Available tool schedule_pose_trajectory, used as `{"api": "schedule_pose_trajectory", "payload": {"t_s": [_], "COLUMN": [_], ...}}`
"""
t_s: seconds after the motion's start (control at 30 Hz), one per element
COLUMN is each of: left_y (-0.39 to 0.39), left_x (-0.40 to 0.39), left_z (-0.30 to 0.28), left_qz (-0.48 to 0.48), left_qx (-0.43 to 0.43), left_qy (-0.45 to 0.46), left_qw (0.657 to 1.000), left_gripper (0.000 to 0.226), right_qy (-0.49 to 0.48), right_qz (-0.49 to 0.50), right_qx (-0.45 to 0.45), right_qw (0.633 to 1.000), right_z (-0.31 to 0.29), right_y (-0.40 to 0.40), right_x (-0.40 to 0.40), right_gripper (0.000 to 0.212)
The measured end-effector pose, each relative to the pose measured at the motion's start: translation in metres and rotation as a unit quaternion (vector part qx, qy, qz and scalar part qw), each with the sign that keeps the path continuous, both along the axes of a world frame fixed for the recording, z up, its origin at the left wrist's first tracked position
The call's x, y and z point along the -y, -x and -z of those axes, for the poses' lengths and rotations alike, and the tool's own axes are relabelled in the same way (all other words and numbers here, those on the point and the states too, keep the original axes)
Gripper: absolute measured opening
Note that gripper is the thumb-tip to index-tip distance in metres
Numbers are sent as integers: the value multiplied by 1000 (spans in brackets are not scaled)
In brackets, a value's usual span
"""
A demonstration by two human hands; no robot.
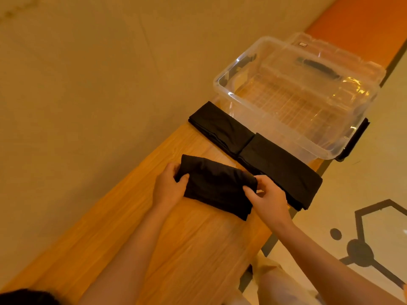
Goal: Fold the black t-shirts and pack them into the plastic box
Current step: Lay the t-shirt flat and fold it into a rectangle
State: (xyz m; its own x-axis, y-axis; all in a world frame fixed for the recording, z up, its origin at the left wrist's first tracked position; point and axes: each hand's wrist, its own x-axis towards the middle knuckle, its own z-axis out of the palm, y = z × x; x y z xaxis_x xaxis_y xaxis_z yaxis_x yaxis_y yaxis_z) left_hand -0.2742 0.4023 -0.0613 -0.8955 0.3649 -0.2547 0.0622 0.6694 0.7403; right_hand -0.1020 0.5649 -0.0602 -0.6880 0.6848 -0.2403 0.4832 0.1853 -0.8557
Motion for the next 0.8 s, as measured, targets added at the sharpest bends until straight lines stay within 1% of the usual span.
{"api": "schedule_pose_trajectory", "payload": {"t_s": [0.1, 0.2, 0.3, 0.37, 0.4, 0.47, 0.5, 0.53, 0.57, 0.6, 0.67, 0.8], "left_y": [39, 80, 118, 138, 145, 155, 158, 160, 162, 165, 169, 170], "left_x": [-31, -66, -102, -123, -132, -145, -151, -155, -159, -162, -165, -165], "left_z": [-19, -31, -35, -33, -30, -22, -17, -13, -9, -6, 1, 13], "left_qz": [14, 34, 41, 42, 45, 61, 68, 71, 74, 75, 76, 68], "left_qx": [-7, -14, -21, -12, -4, 7, 10, 11, 12, 13, 15, -4], "left_qy": [-6, -7, 11, 21, 25, 33, 37, 40, 43, 44, 45, 49], "left_qw": [1000, 999, 999, 999, 999, 998, 997, 997, 996, 996, 996, 997], "left_gripper": [26, 25, 28, 30, 30, 30, 30, 31, 32, 33, 34, 38], "right_qy": [45, 93, 200, 242, 250, 261, 263, 261, 254, 246, 235, 222], "right_qz": [34, 99, 182, 226, 245, 283, 301, 316, 327, 336, 342, 343], "right_qx": [-27, -39, -61, -73, -71, -66, -64, -61, -55, -51, -43, -40], "right_qw": [998, 990, 961, 941, 934, 920, 914, 910, 909, 908, 909, 912], "right_z": [-11, -22, -27, -26, -24, -18, -14, -9, -6, -3, 3, 4], "right_y": [29, 66, 102, 120, 127, 137, 140, 142, 143, 143, 144, 142], "right_x": [-14, -32, -49, -57, -60, -64, -66, -67, -69, -69, -70, -69], "right_gripper": [12, 9, 11, 9, 5, 14, 16, 13, 7, 8, 20, 25]}}
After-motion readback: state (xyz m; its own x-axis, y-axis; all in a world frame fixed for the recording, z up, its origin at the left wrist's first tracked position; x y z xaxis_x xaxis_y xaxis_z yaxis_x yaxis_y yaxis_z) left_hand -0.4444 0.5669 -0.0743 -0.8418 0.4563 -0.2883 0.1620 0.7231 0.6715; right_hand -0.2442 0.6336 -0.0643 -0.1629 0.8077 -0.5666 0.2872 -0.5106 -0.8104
